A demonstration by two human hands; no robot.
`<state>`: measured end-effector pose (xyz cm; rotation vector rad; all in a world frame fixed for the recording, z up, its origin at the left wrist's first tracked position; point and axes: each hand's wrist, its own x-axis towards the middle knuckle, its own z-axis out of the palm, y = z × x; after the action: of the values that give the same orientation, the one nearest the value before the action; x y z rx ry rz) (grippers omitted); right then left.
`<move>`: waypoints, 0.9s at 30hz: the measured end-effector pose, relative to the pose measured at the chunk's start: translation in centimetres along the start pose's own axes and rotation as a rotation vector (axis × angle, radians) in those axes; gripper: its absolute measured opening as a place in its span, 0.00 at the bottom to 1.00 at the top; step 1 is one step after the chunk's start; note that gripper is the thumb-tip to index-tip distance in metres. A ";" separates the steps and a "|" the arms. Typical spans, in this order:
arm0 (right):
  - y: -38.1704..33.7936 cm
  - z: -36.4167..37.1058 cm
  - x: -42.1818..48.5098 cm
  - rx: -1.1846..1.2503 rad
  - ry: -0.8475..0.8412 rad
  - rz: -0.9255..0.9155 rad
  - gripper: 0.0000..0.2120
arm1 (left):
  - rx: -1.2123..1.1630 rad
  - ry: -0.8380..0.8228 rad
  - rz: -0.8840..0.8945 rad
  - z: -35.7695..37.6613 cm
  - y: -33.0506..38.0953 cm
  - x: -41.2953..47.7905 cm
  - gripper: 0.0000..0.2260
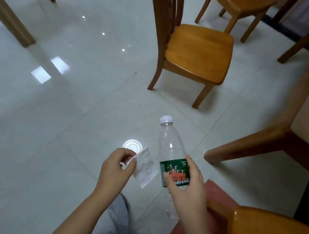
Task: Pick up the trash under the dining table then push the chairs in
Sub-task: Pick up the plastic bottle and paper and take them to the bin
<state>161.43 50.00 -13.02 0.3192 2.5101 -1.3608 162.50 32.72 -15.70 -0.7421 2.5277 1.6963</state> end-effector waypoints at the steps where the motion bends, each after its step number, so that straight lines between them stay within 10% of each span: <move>1: -1.6 0.2 0.2 -0.004 -0.017 -0.021 0.32 | 0.016 0.017 0.019 -1.6 0.5 0.4 0.10; 14: -21.7 9.6 8.3 -0.166 -0.265 -0.358 0.30 | -0.054 0.264 0.014 -19.8 4.3 12.2 0.07; 27: -33.4 11.4 27.6 -0.065 -0.208 -0.371 0.29 | -0.104 0.323 0.044 -21.9 11.5 30.4 0.09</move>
<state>126.38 24.35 -2.07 -0.3027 2.5096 -1.3501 136.57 5.53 -4.55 -1.0545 2.6910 1.8697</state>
